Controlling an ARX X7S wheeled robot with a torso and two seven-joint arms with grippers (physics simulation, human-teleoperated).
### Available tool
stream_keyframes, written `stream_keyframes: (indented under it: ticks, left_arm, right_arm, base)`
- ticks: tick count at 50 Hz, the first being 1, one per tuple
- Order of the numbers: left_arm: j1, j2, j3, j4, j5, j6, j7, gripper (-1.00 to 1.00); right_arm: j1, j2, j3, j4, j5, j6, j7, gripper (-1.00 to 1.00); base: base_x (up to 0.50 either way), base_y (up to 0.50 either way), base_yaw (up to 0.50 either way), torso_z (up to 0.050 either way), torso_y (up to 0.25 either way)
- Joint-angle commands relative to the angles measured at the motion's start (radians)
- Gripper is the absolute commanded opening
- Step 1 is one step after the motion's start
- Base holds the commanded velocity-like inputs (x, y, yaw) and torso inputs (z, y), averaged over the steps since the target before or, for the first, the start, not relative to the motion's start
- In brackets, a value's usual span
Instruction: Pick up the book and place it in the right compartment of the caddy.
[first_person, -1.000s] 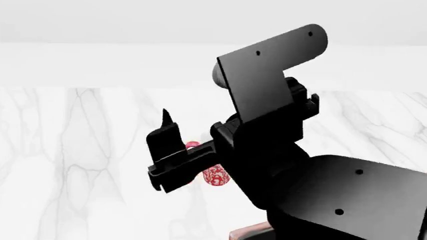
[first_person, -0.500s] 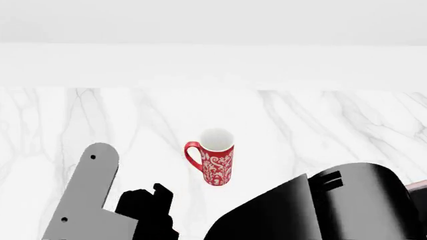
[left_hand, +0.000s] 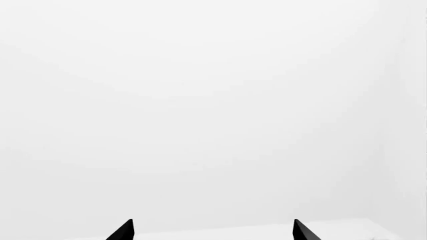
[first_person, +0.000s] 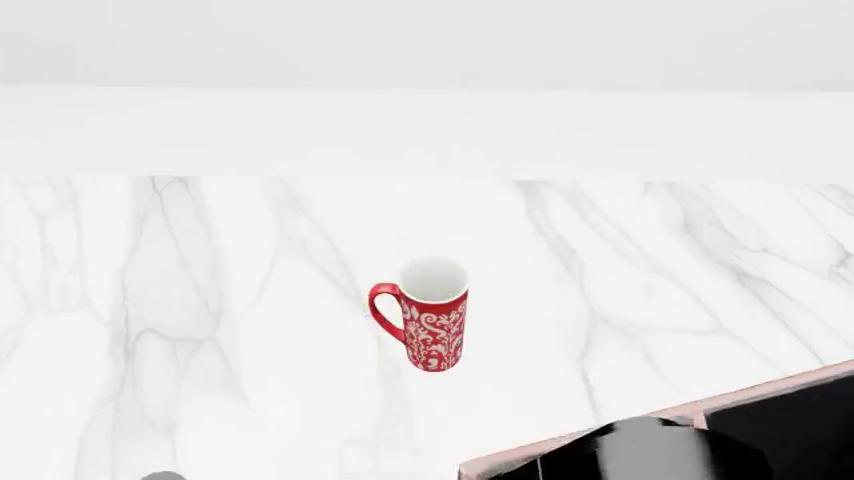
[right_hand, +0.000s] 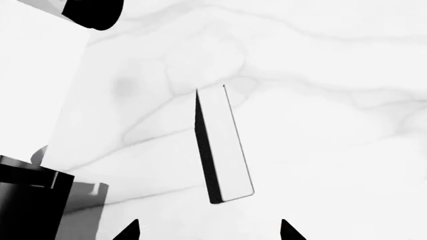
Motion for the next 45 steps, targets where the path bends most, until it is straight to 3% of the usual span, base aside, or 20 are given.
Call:
stream_keyframes:
  ticks: [1,20,45]
  left_arm:
    - [0.003,0.024,-0.018,-0.002,0.020,0.004,0.022,1.00]
    - [0.008,0.034,0.001,-0.005,0.023,0.019,0.017,1.00]
    - [0.019,0.051,0.004,-0.025,0.024,0.055,0.020,1.00]
  right_arm:
    - [-0.014,0.008,-0.043,0.011,-0.177,-0.066,-0.161,1.00]
    - [-0.067,-0.021,-0.213,0.154,-0.503,-0.303,-0.378,1.00]
    - [-0.170,-0.097,-0.399,0.347,-0.687,-0.503,-0.538,1.00]
  base:
    - [0.00,0.00,0.00,0.000,0.000]
    - [0.00,0.00,0.00,0.000,0.000]
    - [0.00,0.00,0.00,0.000,0.000]
